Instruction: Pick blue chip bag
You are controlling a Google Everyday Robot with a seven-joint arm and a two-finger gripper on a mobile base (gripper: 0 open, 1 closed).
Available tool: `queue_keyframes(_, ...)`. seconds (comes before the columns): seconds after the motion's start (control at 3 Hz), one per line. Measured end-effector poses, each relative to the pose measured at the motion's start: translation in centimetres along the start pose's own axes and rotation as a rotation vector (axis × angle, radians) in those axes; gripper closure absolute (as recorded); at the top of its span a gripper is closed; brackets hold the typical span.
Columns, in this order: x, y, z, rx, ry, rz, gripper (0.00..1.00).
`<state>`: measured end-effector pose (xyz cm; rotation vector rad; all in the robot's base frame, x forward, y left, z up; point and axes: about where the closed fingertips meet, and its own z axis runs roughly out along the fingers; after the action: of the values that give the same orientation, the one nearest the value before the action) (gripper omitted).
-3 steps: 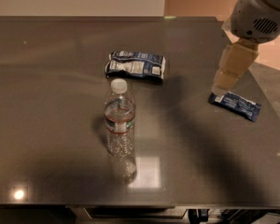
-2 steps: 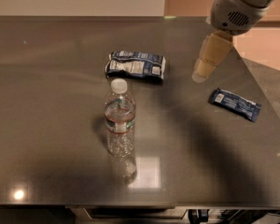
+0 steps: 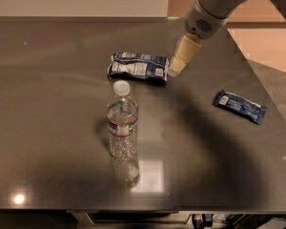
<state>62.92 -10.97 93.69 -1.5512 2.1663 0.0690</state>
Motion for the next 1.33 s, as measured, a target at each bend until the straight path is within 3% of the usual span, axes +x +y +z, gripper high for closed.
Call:
queue_keyframes(0.33,-0.9,-1.4,3.1,-0.015,-0.023,0.024,0.00)
queue_keyframes(1.0,-3.3,-2.1,11.8,-0.118,-0.073,0.131,0.00)
queue_keyframes(1.33,-4.3,-1.7,14.1,-0.145,-0.072,0.156,0.18)
